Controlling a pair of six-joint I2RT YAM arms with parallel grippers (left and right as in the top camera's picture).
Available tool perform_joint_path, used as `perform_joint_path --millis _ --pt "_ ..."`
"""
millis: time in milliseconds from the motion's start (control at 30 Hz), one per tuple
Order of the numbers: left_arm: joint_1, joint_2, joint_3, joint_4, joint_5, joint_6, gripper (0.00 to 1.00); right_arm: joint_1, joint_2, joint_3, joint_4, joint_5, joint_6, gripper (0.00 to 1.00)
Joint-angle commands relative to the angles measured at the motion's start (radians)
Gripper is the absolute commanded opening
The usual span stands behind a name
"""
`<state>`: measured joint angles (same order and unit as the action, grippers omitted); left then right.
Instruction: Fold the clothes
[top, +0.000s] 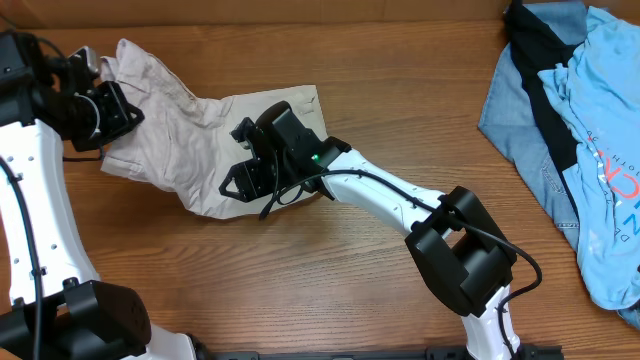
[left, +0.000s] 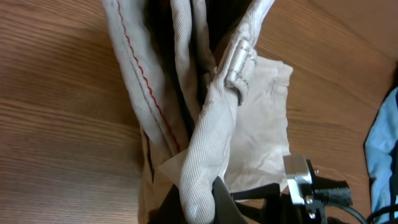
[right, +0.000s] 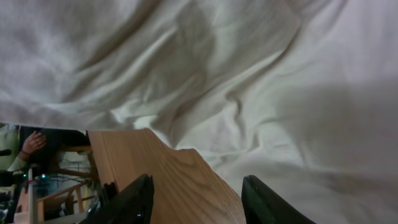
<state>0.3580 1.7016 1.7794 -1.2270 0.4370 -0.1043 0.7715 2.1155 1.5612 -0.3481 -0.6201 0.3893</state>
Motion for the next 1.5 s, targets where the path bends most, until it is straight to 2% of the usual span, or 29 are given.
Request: perform_joint_path --millis 0,200,467,567,833,1267,1467 --pt "-0.036 -0.028 0.03 0.003 0.0 -0.013 0.04 -0.018 -0.011 0.003 -0.018 0.089 0.015 0.5" --pt "-0.097 -0.028 0.03 0.002 -0.056 -0.017 0.05 -0.145 -0.012 0.003 -0.185 0.3 0.015 0.5" --pt "-0.21 -0.018 0.03 0.008 -0.183 -0.058 0.06 -0.365 -0.012 0.003 -0.319 0.304 -0.064 0.5" --pt "-0.245 -0.005 0.03 0.008 -0.236 -0.059 0.06 -0.407 -0.011 0.003 -0.375 0.217 -0.137 0.5" --pt "-0.286 0.058 0.03 0.004 -0.28 -0.076 0.07 -0.399 -0.011 0.002 -0.463 0.2 -0.162 0.51" --pt "-0.354 0.158 0.03 0.011 -0.287 -0.077 0.07 -0.399 -0.011 -0.032 -0.462 0.2 -0.162 0.51" --pt "-0.376 0.162 0.03 0.047 -0.283 -0.122 0.1 -0.399 -0.011 -0.032 -0.462 0.2 -0.162 0.51"
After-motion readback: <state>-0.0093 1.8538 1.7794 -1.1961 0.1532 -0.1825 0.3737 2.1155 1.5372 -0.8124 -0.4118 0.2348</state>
